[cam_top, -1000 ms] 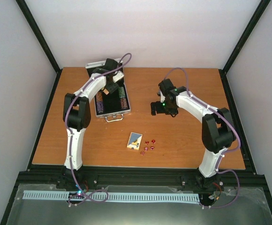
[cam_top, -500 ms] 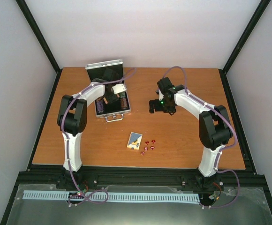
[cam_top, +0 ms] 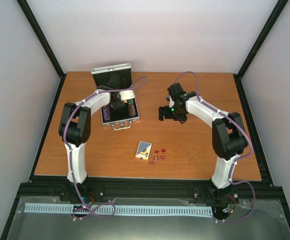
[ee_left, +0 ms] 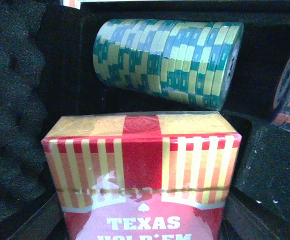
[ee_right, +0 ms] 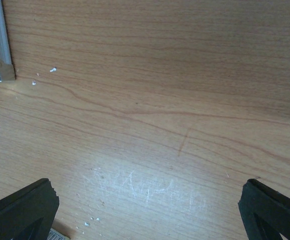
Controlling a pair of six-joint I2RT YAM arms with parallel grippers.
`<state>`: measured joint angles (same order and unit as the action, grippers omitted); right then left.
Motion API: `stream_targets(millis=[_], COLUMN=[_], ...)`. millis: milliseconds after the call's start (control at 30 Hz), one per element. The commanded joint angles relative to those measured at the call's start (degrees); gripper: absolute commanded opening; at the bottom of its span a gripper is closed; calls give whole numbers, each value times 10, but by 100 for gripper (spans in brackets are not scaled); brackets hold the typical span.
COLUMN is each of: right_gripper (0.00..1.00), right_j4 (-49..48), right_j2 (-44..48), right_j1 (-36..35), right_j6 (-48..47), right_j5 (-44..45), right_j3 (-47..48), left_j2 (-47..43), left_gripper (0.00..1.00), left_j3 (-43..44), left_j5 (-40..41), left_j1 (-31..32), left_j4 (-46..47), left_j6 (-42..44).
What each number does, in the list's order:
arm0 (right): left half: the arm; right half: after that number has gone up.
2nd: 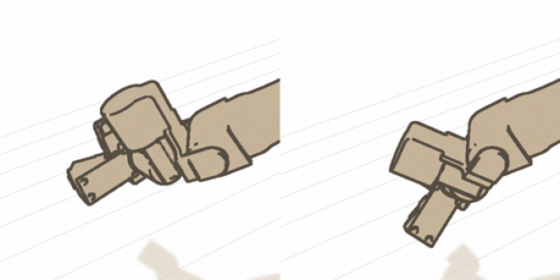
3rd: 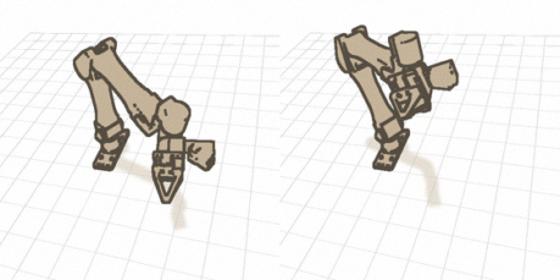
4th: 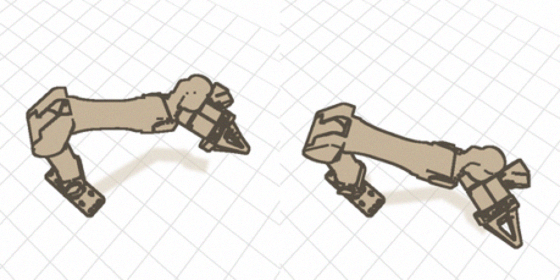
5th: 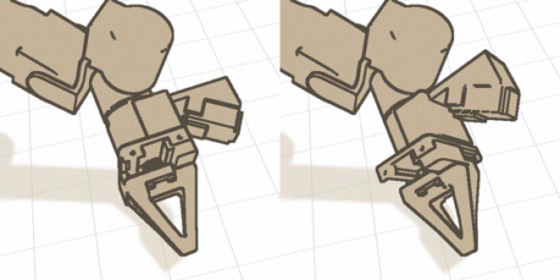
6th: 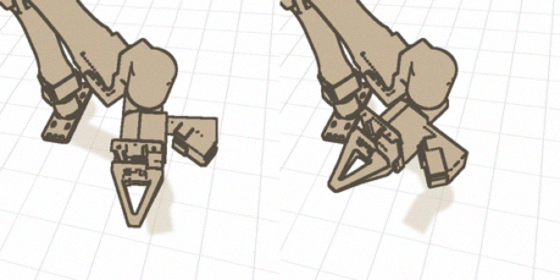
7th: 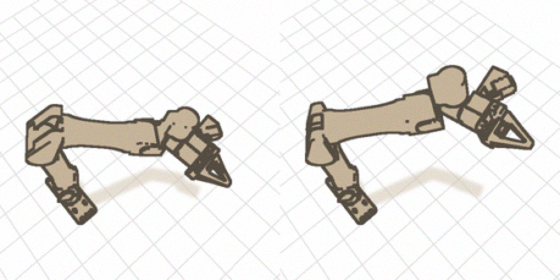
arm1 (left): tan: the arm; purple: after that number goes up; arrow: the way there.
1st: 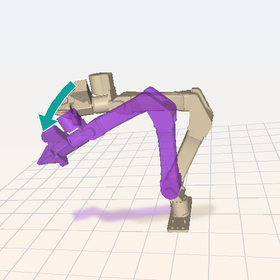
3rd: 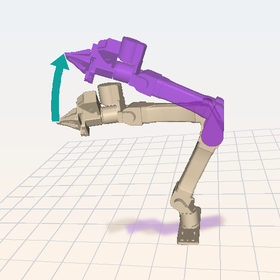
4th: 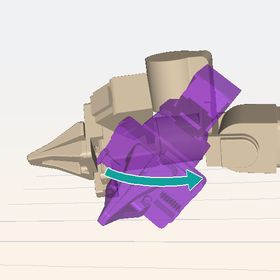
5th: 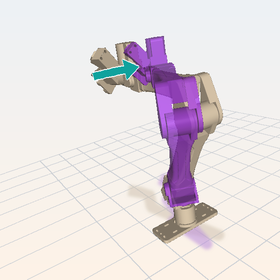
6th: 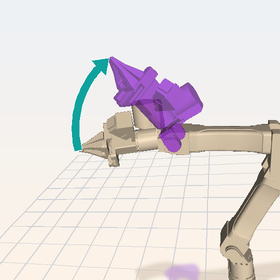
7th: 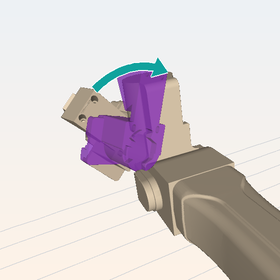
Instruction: Pack up texas hold em set
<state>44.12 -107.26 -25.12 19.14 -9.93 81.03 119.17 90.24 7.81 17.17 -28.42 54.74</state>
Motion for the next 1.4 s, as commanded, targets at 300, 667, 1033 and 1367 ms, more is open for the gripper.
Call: stream_targets(millis=[300, 667, 1033, 1367], right_gripper=[100, 100, 100, 100], right_j4=[-14, -15, -22, -28], right_j2=[-3, 1, 36, 69], right_j1=[4, 4, 3, 2], right_j6=[16, 17, 15, 6], right_j5=[-17, -23, -21, -22], right_j3=[-20, -24, -37, -77], left_j2=[-11, -33, -70, 77], left_gripper=[41, 100, 100, 100], left_j3=[21, 1, 78, 293], left_j5=[19, 17, -30, -56], left_j1=[-13, -13, -13, -36], left_j4=[52, 60, 12, -217], left_j6=[46, 21, -171, -478])
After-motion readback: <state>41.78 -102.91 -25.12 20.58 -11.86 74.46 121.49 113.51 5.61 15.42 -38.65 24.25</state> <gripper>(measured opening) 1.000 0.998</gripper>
